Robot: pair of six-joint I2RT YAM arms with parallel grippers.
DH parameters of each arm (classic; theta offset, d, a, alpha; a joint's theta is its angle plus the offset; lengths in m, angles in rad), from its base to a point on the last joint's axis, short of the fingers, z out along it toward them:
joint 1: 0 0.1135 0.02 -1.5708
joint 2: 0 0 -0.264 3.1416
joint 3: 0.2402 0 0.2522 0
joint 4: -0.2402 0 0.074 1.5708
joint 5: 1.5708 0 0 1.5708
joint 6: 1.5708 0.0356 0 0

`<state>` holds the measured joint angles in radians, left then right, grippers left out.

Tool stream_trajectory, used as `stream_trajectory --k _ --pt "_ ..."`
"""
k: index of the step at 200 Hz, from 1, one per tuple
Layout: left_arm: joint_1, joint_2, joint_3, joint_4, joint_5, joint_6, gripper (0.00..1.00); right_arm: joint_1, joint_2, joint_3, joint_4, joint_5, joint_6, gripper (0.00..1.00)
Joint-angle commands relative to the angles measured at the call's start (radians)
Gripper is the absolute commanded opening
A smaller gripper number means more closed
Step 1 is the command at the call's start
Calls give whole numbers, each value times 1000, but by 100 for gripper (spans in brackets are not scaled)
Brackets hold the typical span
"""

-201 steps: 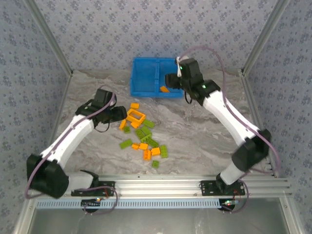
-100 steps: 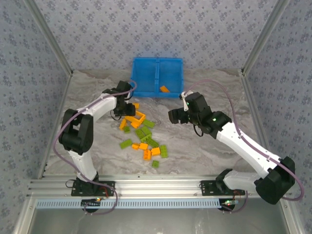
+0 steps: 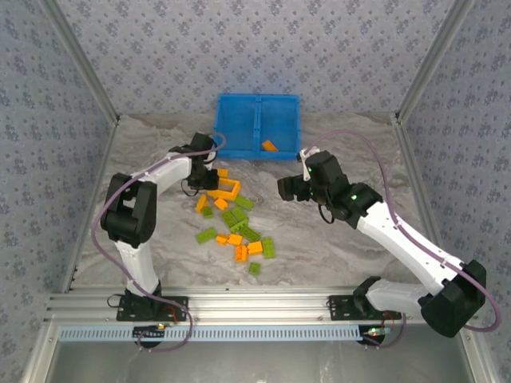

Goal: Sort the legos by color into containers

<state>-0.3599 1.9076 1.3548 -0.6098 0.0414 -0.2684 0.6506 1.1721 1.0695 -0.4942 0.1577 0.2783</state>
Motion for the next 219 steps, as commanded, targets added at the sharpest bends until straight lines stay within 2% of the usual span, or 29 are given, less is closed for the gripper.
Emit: stream_trajectory --k 1,26,39,72,91,114,146,161,174,198,219 --pt "-6 -54 -3 -8 21 15 18 5 -16 36 -16 42 30 91" --pt "-39 -154 5 -24 0 18 13 4 -35 33 -26 63 32 92" --pt "-69 -189 34 -37 -29 14 8 3 -43 33 -26 71 33 92" --pt "-174 -171 213 -55 -99 32 5 3 -68 32 -20 92 37 93" --pt "-221 -84 380 -36 -160 68 5 0 -89 15 -18 124 53 93" --pt "-236 79 624 -8 -231 107 6 -8 -119 -4 -32 134 74 94" --pt "-234 395 1055 -40 -322 159 6 -14 -181 -45 -56 144 115 94" --pt "-236 542 1297 -96 -338 181 9 -16 -224 -75 -55 156 134 95" --pt "-236 630 1409 -91 -349 198 13 -19 -256 -93 -55 161 145 95" --pt "-237 669 1387 7 -362 209 23 -23 -299 -107 -66 173 150 96" --pt "-238 676 1366 36 -338 214 35 -23 -318 -111 -78 174 154 97"
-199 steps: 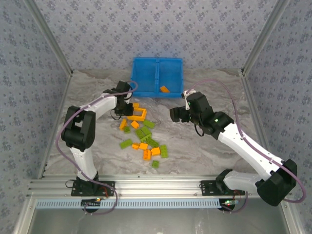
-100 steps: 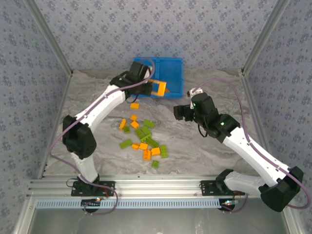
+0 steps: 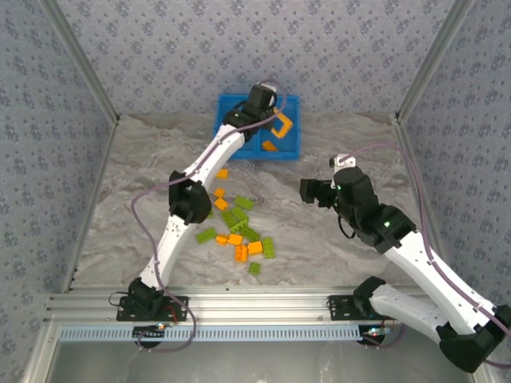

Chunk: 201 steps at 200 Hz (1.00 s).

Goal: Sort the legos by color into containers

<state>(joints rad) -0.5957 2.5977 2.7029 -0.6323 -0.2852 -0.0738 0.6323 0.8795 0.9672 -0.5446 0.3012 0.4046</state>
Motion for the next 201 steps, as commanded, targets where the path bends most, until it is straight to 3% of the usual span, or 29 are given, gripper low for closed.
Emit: stream_trajectory --k 1,39,83,100,136,168,201 --pt "-2 -14 18 60 -10 20 35 -6 -26 -8 -27 30 28 97" --pt "-9 -60 21 52 12 8 36 -5 -25 -18 -15 27 29 97" --pt "-11 -276 -45 -111 119 -157 36 -4 44 -31 -4 -22 -4 98" --pt "-10 -448 -259 -71 154 -193 36 5 103 -21 0 -106 -40 98" --pt "-11 -902 -890 167 205 -190 43 99 350 61 0 -233 -162 98" --pt "-12 -1198 -1252 150 204 -160 58 189 639 194 -3 -234 -360 97" --pt "-13 -1439 -1511 45 142 -160 79 177 895 351 26 -174 -484 92"
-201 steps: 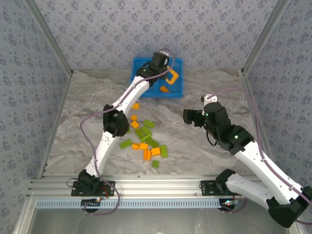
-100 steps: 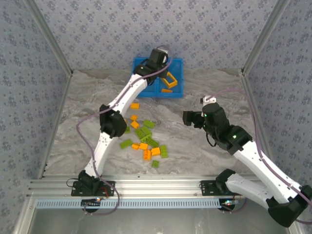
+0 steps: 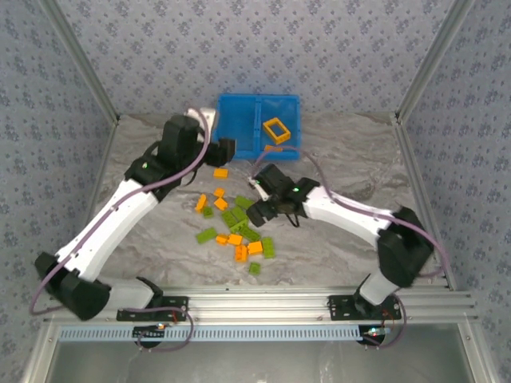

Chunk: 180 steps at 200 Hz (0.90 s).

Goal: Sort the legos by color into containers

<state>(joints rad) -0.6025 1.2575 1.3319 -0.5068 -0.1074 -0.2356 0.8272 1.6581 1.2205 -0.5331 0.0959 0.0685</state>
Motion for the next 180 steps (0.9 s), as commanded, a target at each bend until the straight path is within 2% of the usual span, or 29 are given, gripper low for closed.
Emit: stream_trajectory --k 1,23,46,67,82,139,180 --pt "-6 -104 -145 -83 -38 1 80 -19 119 102 14 31 -149 91" --pt "-5 -229 -257 -145 -85 -14 89 -53 238 191 9 -34 -193 84" --pt "-4 -327 -342 -156 -118 -37 94 -69 335 277 -22 -106 -224 83" --pt "-1 -360 -381 -134 -127 -45 98 -74 399 319 -34 -189 -224 82" --pt "-1 -352 -373 -128 -132 -44 99 -74 429 327 -30 -194 -221 80" --pt "-2 -277 -306 -133 -104 -52 99 -79 497 315 -21 -141 -210 57" --pt "-1 -265 -315 -117 -127 -80 99 -95 449 268 15 -136 -151 36"
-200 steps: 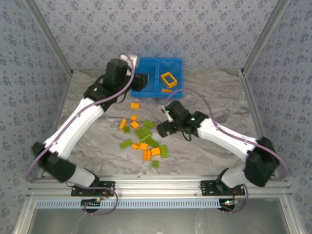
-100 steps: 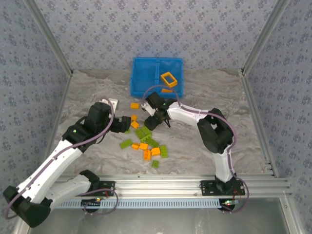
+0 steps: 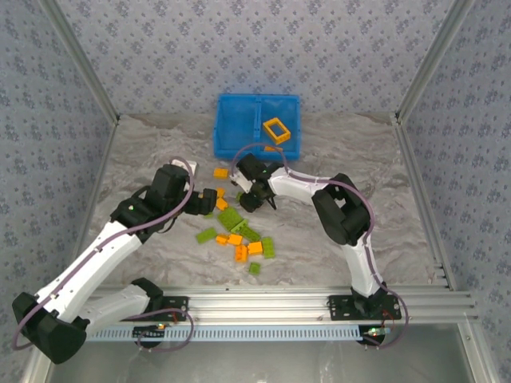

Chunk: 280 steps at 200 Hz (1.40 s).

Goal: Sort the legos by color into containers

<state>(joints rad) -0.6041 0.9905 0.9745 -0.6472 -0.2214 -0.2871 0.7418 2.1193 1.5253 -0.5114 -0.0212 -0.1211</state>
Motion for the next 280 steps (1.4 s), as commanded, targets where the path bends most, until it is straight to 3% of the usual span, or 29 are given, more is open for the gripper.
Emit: stream_trajectory --k 1,47,77,98,131,218,254,280 --pt "0 3 43 23 -12 -29 99 -11 -15 -39 -6 -19 40 36" --pt "1 9 49 26 -27 -40 99 -54 -265 -174 68 -49 137 33" --pt "1 10 47 39 -15 -50 99 -86 -440 -229 158 17 193 33" --pt "0 13 44 52 4 -60 99 -131 -449 -175 200 100 227 33" --pt "1 10 47 33 4 -78 99 -169 -302 92 167 119 230 34" --pt "0 -103 -43 -13 -21 -156 99 -120 432 1031 -26 42 350 33" --pt "0 -130 -70 -11 -16 -176 99 -110 562 1117 32 102 439 32" --pt "0 -147 -85 -10 -22 -184 99 -108 580 1101 50 68 481 34"
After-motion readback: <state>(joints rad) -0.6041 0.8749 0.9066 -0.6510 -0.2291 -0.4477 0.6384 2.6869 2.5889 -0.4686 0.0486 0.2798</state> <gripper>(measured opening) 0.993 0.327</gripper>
